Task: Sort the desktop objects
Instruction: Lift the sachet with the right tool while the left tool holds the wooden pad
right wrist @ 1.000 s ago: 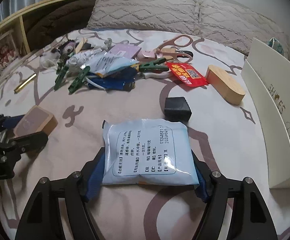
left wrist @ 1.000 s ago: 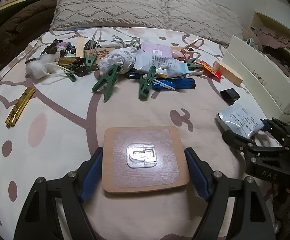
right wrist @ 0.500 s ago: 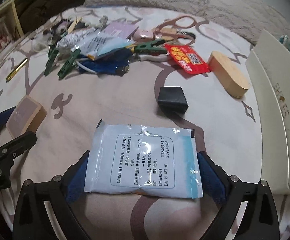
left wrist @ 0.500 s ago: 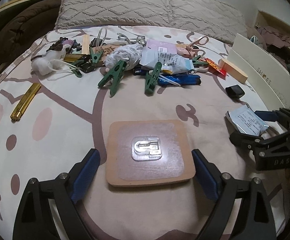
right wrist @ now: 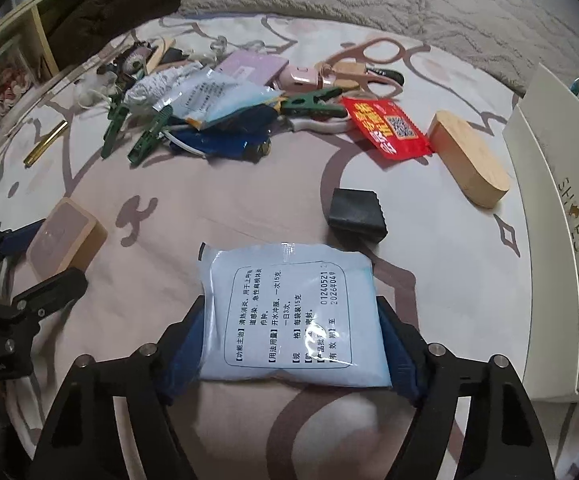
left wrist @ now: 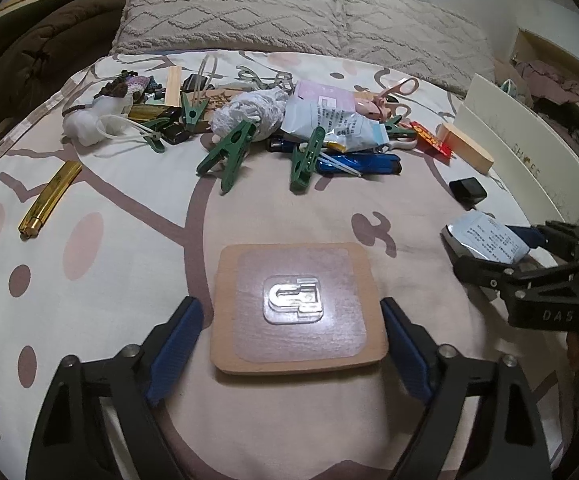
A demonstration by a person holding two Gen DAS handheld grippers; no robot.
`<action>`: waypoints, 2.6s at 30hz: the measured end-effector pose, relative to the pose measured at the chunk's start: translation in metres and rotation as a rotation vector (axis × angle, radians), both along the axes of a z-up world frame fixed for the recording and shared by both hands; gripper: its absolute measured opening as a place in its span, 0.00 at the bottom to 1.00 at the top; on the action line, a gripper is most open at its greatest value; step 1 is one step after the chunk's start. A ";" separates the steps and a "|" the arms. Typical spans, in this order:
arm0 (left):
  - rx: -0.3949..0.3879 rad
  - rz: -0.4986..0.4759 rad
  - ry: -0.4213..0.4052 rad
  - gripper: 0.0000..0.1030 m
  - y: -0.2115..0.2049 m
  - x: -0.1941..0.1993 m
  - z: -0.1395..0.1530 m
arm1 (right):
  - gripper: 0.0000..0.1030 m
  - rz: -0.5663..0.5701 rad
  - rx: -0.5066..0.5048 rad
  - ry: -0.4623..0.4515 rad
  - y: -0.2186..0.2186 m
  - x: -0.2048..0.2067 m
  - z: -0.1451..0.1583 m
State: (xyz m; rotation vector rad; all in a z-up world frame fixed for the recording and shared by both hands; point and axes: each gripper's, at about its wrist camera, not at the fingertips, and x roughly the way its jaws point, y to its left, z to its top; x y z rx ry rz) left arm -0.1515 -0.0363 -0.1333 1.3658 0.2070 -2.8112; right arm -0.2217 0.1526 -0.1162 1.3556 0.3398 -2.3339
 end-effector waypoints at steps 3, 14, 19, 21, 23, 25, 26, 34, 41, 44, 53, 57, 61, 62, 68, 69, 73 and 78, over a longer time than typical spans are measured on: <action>0.009 -0.014 0.006 0.78 0.001 0.000 0.000 | 0.76 -0.005 -0.010 0.029 0.000 0.000 0.001; 0.052 -0.014 0.022 0.76 -0.003 0.002 0.002 | 0.76 -0.023 -0.040 0.124 0.000 0.011 -0.002; 0.045 -0.015 0.027 0.76 -0.003 0.003 0.003 | 0.74 -0.021 -0.074 0.151 0.003 0.015 -0.001; 0.045 -0.014 0.029 0.76 -0.003 0.003 0.004 | 0.74 -0.019 -0.088 0.158 0.004 0.016 -0.001; 0.043 -0.014 0.029 0.76 -0.003 0.003 0.004 | 0.74 -0.016 -0.098 0.165 0.005 0.018 0.000; 0.043 -0.013 0.032 0.76 -0.002 0.003 0.004 | 0.73 -0.012 -0.108 0.172 0.005 0.019 0.001; 0.045 -0.012 0.034 0.76 -0.003 0.004 0.004 | 0.73 -0.010 -0.112 0.176 0.005 0.019 0.001; -0.016 -0.036 0.016 0.76 0.002 0.011 0.004 | 0.73 -0.001 -0.125 0.171 0.005 0.019 0.000; -0.117 0.002 0.016 0.86 0.003 0.023 0.003 | 0.73 -0.002 -0.154 0.158 0.008 0.019 0.000; -0.158 0.011 0.014 0.90 0.004 0.026 0.002 | 0.73 0.000 -0.163 0.156 0.009 0.019 0.000; -0.145 -0.031 -0.015 0.87 0.002 0.011 0.001 | 0.73 0.007 -0.173 0.155 0.010 0.020 0.000; -0.138 -0.061 -0.008 0.75 0.007 0.010 0.001 | 0.73 0.007 -0.176 0.163 0.009 0.022 0.001; -0.131 -0.057 -0.002 0.75 0.006 0.011 0.002 | 0.73 -0.008 -0.189 0.215 0.013 0.028 0.009; -0.132 -0.055 0.000 0.75 0.006 0.011 0.002 | 0.73 -0.011 -0.199 0.234 0.015 0.030 0.013; -0.149 -0.044 0.013 0.75 0.009 0.012 0.006 | 0.73 -0.008 -0.206 0.257 0.016 0.033 0.019; -0.143 -0.042 0.015 0.75 0.009 0.012 0.007 | 0.73 -0.006 -0.205 0.260 0.016 0.033 0.019; -0.120 -0.036 0.032 0.75 0.012 0.010 0.015 | 0.73 -0.001 -0.214 0.261 0.019 0.035 0.024; -0.102 -0.042 0.081 0.75 0.022 0.008 0.035 | 0.73 -0.006 -0.238 0.264 0.026 0.039 0.034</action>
